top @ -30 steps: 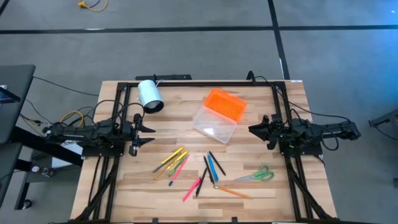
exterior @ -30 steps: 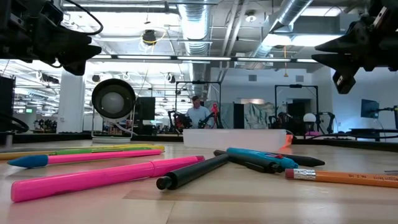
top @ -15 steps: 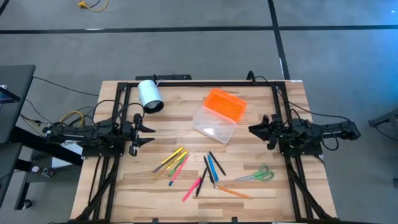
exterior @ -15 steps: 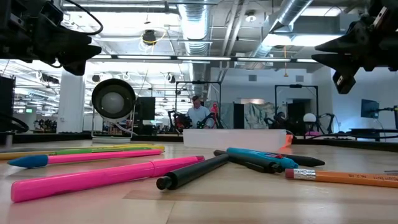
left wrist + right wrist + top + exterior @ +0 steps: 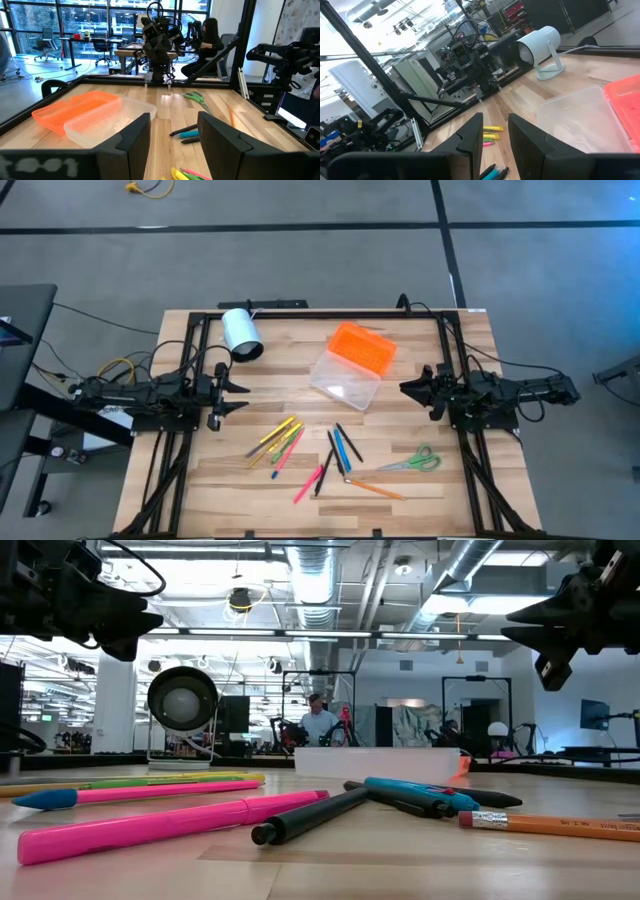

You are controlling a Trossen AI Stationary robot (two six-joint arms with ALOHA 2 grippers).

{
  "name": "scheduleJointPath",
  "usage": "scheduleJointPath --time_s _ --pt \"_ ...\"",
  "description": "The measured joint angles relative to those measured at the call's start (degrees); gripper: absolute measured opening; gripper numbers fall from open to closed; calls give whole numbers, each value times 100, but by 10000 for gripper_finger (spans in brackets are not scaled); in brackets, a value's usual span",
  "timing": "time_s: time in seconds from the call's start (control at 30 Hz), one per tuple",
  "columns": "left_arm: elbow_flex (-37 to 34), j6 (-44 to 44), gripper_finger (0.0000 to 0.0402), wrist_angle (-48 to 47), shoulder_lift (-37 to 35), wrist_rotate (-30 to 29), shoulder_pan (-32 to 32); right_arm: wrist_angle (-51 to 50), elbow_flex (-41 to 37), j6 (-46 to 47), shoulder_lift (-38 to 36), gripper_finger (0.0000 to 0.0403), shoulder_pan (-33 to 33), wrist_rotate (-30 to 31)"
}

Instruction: Pick & place school supplies into a supply box

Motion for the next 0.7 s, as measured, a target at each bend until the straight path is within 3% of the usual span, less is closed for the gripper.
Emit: scheduleJointPath --time_s 0.27,0.5,0.7 --pt "0 -8 154 8 -1 -50 0 -1 -2 1 -1 86 -1 -1" --pt "0 -1092 154 12 1 -29 1 172 0 -1 -1 86 -31 12" --pt "0 -1154 154 23 1 -151 6 95 0 35 1 86 -92 13"
